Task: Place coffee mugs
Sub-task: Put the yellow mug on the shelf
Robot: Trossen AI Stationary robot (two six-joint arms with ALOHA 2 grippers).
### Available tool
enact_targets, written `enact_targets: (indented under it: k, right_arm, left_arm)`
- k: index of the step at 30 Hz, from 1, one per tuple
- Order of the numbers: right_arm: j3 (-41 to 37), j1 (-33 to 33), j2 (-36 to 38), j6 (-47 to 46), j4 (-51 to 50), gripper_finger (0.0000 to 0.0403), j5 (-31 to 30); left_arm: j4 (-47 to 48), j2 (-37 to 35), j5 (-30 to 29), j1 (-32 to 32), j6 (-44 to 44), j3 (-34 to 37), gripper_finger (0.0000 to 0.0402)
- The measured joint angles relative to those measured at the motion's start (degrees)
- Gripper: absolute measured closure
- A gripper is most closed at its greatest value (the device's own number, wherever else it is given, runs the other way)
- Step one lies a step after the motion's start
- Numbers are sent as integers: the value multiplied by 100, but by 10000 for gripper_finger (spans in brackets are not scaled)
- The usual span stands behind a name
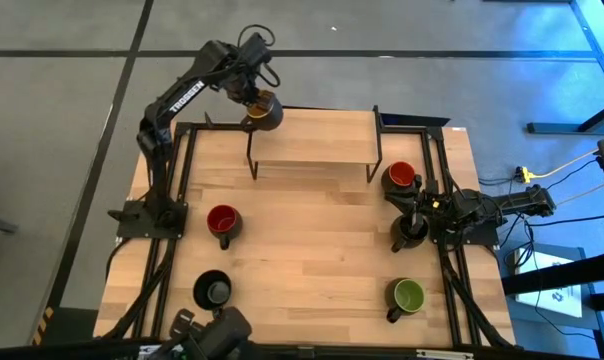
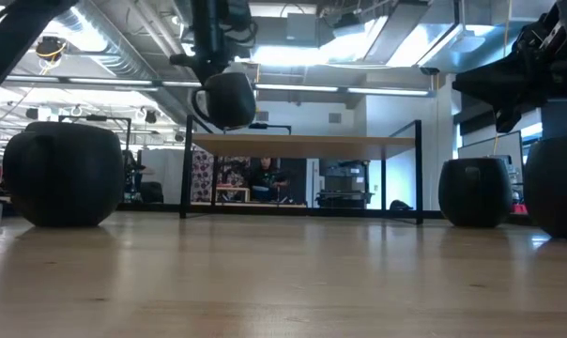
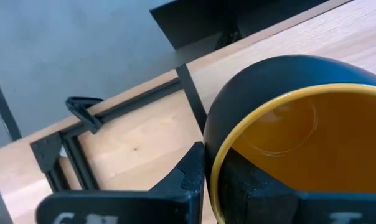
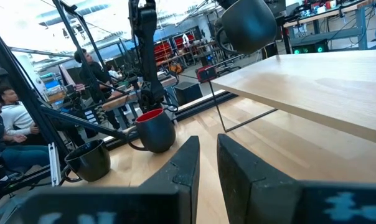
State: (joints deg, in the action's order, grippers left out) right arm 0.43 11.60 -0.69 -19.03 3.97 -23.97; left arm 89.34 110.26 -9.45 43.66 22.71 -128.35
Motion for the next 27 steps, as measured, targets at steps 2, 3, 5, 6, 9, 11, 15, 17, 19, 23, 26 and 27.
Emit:
enact_targets:
  k: [2,3,5,6,9,11,15,17,19,23,26,27]
  right_arm:
    - [0,0,0,1,0,359,0]
    - [0,0,0,0,0,359,0]
    - [0,0,0,1,0,359,0]
    - [0,0,0,1,0,359,-2]
    - [0,0,0,1,0,359,-2]
    - [0,2,0,0,0,359,-2]
    - [0,0,0,1,0,359,-4]
    - [0,0,0,1,0,359,-6]
    - [0,1,0,1,2,359,-36]
    - [0,0,0,1,4,359,-61]
    - [0,0,0,1,4,359,-76]
    - [0,0,0,2,5,359,-94]
  left_arm:
    - [-8,20,121,35,85,8,378]
    - [-21,26,144,44,106,17,378]
    - [-22,54,144,44,150,17,378]
    - [-22,74,145,44,166,17,378]
    - [-22,94,146,44,218,26,378]
    - [-22,96,144,44,224,26,377]
    - [-3,115,129,80,206,37,377]
    - [-5,113,122,105,224,37,377]
    - [-5,119,114,107,228,37,377]
    - [-21,138,112,107,254,37,377]
    - [-23,167,114,102,271,37,377]
    - [-24,188,121,101,282,37,377]
